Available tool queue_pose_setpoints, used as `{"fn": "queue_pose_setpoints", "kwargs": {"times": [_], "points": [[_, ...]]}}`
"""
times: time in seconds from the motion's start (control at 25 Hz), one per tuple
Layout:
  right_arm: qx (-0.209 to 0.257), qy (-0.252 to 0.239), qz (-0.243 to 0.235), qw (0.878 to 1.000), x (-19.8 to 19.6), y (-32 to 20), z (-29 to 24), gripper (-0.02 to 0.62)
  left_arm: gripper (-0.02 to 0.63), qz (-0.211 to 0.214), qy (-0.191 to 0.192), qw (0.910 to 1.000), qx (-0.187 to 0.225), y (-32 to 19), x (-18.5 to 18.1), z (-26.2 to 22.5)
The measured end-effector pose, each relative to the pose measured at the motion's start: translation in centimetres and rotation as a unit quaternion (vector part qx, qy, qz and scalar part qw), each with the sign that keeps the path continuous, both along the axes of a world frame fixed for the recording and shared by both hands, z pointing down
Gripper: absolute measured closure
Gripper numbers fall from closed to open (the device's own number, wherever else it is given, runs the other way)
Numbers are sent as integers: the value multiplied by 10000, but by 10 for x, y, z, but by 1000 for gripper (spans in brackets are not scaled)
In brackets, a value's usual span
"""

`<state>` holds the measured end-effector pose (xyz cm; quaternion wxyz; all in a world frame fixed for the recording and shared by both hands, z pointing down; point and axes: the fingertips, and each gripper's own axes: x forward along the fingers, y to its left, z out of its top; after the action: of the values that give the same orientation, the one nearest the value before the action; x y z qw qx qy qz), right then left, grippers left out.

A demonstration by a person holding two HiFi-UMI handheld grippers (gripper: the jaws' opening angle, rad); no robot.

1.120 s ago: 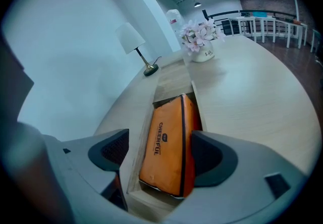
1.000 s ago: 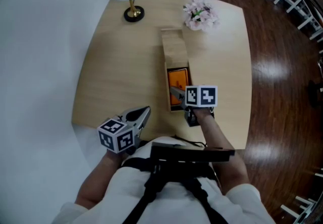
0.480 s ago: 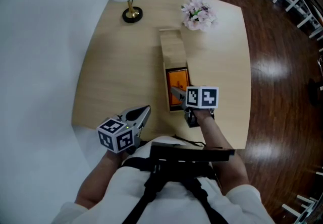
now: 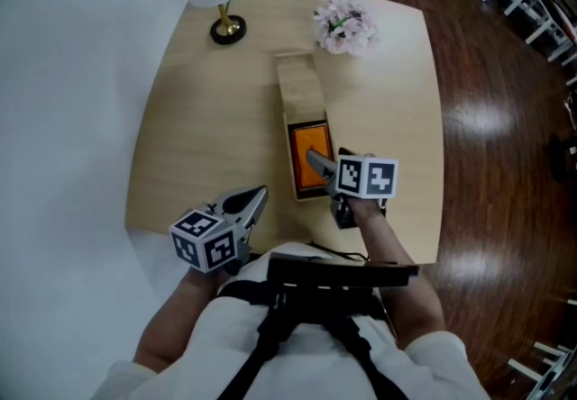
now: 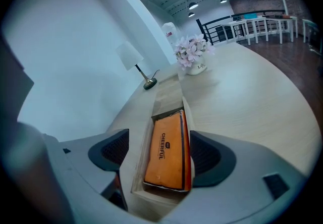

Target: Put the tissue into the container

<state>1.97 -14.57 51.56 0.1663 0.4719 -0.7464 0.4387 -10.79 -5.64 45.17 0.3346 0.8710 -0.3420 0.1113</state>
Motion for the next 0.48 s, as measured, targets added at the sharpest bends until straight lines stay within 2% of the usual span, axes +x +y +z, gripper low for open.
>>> {"fn": "queue_pose_setpoints", "kwargs": {"times": [0.04, 0.2, 0.48], "points": [[23, -9, 17, 10000, 3, 1, -2, 215, 612, 13, 15, 10000, 13, -1, 2, -1], [167, 109, -32, 9998, 16, 7, -14, 302, 612, 77, 77, 9999, 55, -3, 9, -6], [525, 222, -51, 9984, 40, 17, -35, 384, 612, 226, 140, 9996, 131, -3, 24, -15]]}}
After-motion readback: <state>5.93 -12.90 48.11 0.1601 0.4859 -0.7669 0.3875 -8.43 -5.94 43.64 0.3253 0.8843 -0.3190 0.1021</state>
